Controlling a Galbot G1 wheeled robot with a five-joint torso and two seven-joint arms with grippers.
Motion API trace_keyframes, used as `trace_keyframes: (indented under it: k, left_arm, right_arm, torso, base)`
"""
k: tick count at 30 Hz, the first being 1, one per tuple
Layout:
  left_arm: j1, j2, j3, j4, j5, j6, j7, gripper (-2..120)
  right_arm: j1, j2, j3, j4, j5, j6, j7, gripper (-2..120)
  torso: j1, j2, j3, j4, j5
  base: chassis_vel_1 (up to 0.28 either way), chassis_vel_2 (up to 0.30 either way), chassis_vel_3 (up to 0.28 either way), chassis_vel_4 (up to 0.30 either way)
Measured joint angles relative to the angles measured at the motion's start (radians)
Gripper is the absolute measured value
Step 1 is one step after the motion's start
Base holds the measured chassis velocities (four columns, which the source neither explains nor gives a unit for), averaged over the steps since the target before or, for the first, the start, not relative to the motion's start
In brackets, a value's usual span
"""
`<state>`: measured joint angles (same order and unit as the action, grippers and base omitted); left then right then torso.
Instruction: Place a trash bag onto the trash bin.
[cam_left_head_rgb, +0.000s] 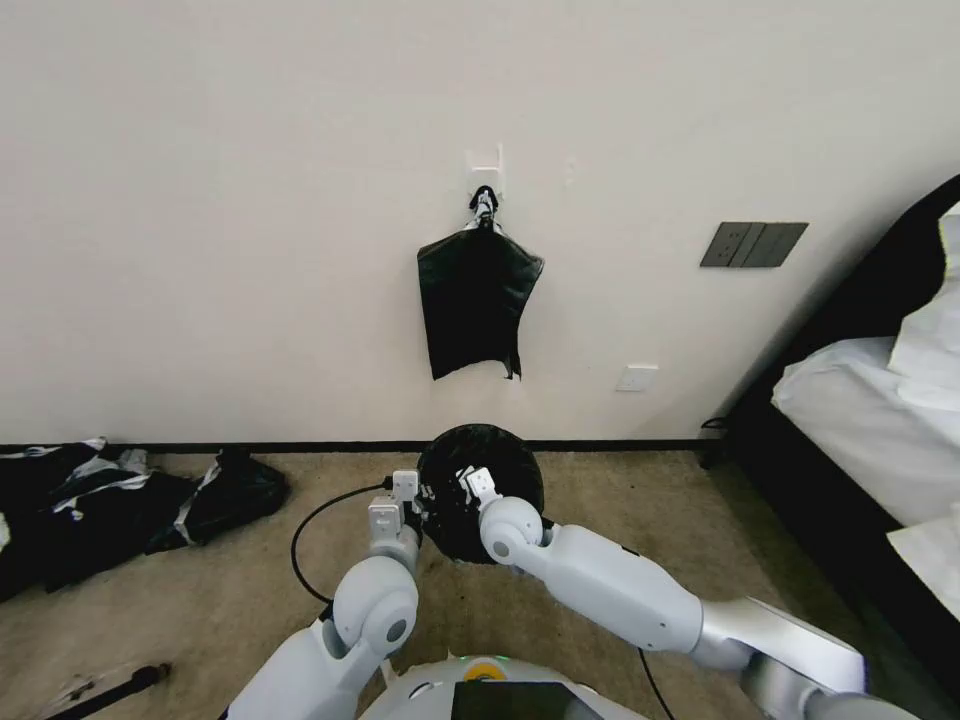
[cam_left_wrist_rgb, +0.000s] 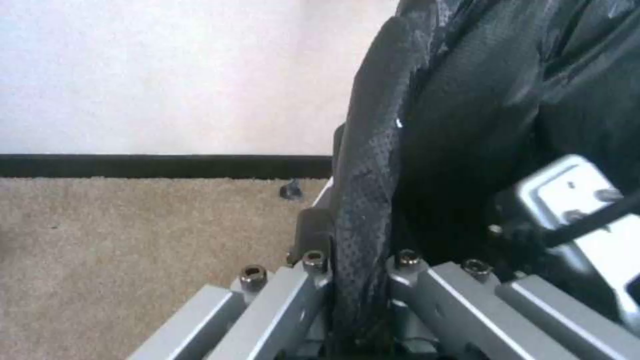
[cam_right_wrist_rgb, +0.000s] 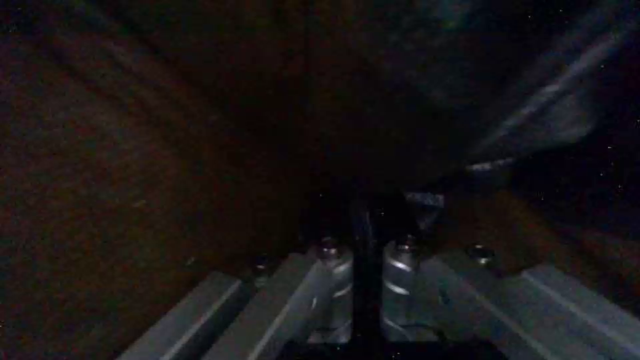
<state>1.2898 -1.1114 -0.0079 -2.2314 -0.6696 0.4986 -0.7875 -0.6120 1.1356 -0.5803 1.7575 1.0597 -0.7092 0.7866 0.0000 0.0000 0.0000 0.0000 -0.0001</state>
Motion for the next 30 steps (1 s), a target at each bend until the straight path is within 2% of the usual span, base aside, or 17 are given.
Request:
trace_keyframes:
  k: [16, 30]
  left_arm:
    - [0.020, 0.017, -0.016, -0.042, -0.033, -0.003, 0.000, 1]
    - [0.032, 0.019, -0.019, -0.061, -0.041, -0.004, 0.001, 1]
  right_arm:
    - [-0.055, 0.063, 0.046, -0.085, -0.069, 0.001, -0.050, 0]
    - [-0.053, 0.090, 0.067, -0.136, -0.071, 0.002, -0.064, 0]
  torso:
    - [0.000, 0.000, 0.000, -0.0001, 0.0001]
    - [0.000, 0.000, 0.000, 0.0000, 0.0001]
  base:
    - [0.000, 0.000, 0.000, 0.000]
    - [0.000, 0.000, 0.000, 0.000]
